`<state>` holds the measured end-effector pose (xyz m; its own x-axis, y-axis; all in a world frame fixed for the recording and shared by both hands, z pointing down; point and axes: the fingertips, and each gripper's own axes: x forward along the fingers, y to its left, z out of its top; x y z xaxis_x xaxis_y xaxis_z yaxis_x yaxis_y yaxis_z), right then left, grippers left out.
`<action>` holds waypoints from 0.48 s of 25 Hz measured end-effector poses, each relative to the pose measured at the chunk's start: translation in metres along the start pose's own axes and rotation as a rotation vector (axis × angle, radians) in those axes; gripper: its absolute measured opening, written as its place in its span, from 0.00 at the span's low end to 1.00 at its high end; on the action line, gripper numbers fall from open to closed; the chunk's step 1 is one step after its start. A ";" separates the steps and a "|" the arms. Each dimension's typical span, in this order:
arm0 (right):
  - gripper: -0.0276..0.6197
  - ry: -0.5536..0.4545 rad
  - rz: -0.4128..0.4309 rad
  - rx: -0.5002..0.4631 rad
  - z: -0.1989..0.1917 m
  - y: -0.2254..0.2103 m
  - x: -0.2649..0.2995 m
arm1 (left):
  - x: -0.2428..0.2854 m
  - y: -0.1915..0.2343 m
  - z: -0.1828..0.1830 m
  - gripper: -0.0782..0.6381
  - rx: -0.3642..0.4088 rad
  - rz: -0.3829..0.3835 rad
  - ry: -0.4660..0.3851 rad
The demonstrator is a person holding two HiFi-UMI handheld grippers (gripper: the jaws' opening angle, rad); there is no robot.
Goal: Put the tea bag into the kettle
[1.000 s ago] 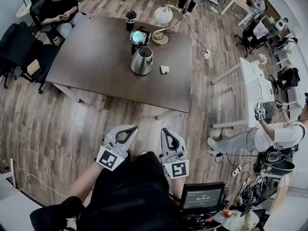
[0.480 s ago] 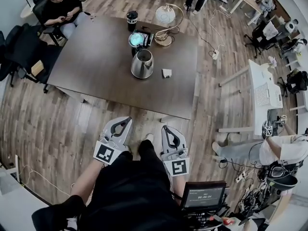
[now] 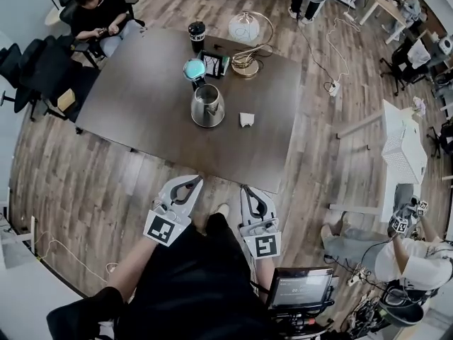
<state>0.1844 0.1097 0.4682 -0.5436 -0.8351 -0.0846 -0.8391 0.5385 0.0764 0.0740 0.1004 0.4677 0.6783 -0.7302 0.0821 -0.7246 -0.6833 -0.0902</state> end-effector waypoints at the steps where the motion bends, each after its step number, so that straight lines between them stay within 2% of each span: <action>1: 0.05 0.001 0.007 0.000 -0.003 -0.006 0.003 | 0.005 0.001 -0.001 0.09 -0.009 0.008 0.008; 7: 0.05 0.014 0.025 -0.002 -0.013 -0.026 0.030 | 0.026 0.024 -0.008 0.09 -0.019 0.038 0.022; 12: 0.05 0.020 0.011 -0.031 -0.013 -0.033 0.062 | 0.043 0.049 -0.005 0.09 0.040 -0.015 -0.012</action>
<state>0.1784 0.0389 0.4736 -0.5522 -0.8313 -0.0633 -0.8319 0.5443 0.1079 0.0669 0.0358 0.4713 0.6909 -0.7193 0.0723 -0.7087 -0.6937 -0.1282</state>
